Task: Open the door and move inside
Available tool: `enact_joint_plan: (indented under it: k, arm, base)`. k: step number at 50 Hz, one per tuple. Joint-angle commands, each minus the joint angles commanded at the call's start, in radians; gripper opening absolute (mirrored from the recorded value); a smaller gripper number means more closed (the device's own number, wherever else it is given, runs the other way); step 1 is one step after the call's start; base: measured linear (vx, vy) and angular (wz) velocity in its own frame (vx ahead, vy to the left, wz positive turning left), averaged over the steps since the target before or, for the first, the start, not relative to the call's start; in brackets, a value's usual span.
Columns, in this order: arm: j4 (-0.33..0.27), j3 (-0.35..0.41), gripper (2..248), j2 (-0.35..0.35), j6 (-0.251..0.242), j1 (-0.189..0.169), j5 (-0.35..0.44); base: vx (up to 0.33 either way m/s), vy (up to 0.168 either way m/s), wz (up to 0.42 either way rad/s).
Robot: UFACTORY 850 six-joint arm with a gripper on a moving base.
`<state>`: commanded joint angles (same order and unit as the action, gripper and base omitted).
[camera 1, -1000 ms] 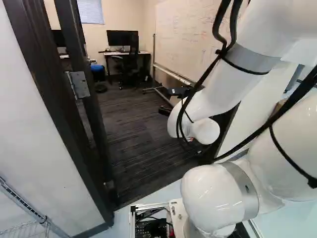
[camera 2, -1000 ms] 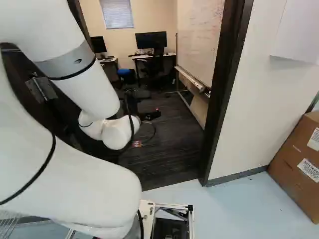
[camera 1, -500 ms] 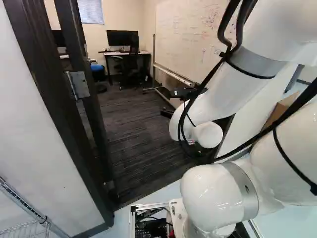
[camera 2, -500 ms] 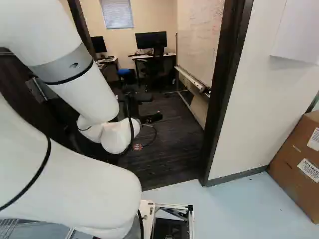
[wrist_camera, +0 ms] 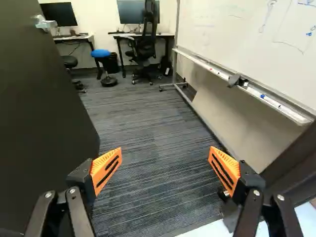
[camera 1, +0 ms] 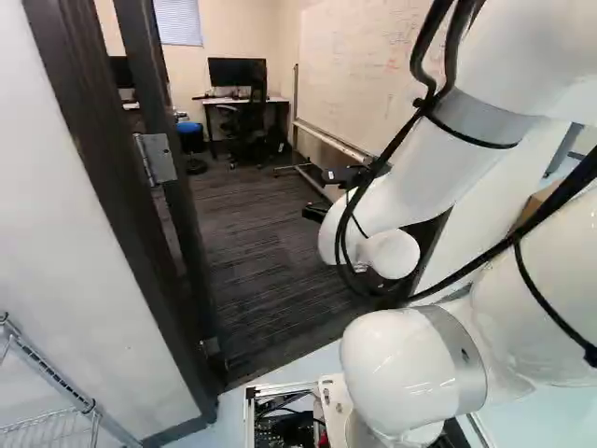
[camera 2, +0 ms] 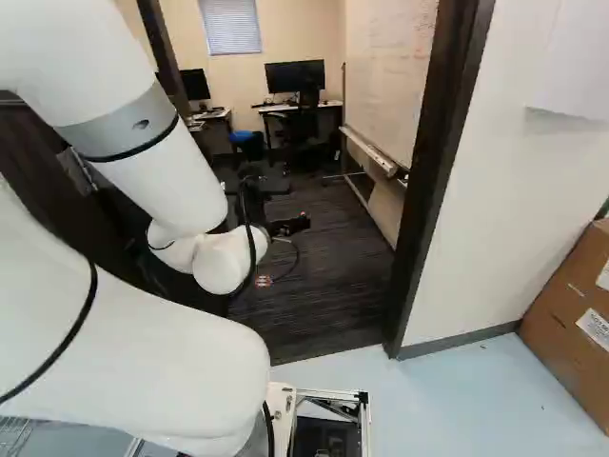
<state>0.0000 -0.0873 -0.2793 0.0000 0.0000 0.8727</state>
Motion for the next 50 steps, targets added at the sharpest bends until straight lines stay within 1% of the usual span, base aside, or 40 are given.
enact_joint_plan:
  k: [22,50]
  arm:
    - [0.0,0.0,247,0.0,0.0,0.0,0.0]
    - [0.0,0.0,247,0.0,0.0,0.0,0.0]
  base:
    - [0.081,0.006,0.006]
    - [0.166,-0.003,-0.008]
